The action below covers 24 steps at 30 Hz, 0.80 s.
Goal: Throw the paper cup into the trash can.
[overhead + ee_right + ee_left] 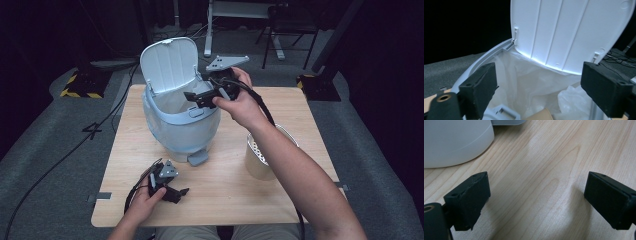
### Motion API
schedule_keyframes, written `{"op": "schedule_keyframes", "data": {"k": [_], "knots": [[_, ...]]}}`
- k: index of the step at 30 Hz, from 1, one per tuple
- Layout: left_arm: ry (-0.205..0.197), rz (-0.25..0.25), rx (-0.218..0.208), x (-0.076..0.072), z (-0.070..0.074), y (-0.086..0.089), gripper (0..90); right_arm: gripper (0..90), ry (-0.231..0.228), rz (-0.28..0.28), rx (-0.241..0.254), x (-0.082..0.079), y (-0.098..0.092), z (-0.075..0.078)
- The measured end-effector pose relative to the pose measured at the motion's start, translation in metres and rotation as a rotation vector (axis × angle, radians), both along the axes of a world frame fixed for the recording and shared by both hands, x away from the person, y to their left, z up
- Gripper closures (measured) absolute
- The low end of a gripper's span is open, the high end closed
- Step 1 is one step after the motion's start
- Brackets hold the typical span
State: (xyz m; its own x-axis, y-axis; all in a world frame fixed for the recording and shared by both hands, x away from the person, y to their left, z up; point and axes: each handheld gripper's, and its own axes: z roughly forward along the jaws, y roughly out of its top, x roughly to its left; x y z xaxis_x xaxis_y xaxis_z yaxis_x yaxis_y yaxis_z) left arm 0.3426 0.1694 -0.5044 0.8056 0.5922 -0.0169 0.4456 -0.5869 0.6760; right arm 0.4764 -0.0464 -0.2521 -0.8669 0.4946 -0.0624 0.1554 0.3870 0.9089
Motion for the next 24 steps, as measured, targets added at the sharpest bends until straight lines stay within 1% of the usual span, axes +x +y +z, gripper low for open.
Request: {"op": "schedule_keyframes", "data": {"k": [6, 9, 12, 14, 16, 19, 21, 24], "knots": [[0.003, -0.005, 0.001, 0.000, 0.000, 0.001, 7.2, 15.7, -0.016, -0.003, 0.026, -0.012, -0.026, 0.010], [0.002, -0.003, 0.002, 0.000, 0.000, 0.001, 7.2, 15.7, -0.021, -0.007, 0.024, -0.019, -0.041, 0.015], [0.000, -0.002, 0.004, 0.000, 0.000, 0.000, 6.9, 15.8, -0.019, -0.024, 0.038, -0.026, -0.057, 0.018], [-0.001, 0.000, 0.005, 0.000, 0.000, 0.000, 6.7, 15.8, -0.022, -0.029, 0.035, -0.031, -0.068, 0.020], [-0.001, 0.000, 0.005, 0.000, 0.000, 0.000, 6.6, 15.9, -0.021, -0.029, 0.032, -0.037, -0.080, 0.021], [0.001, 0.001, 0.004, 0.000, 0.000, 0.000, 6.6, 16.6, -0.012, -0.044, 0.028, -0.046, -0.097, 0.020], [0.001, 0.001, 0.003, 0.000, 0.000, 0.000, 6.6, 17.0, -0.003, -0.045, 0.025, -0.051, -0.109, 0.019], [-0.001, 0.003, 0.003, 0.000, 0.000, 0.000, 6.6, 17.3, -0.003, -0.054, 0.011, -0.059, -0.125, 0.015]]}}
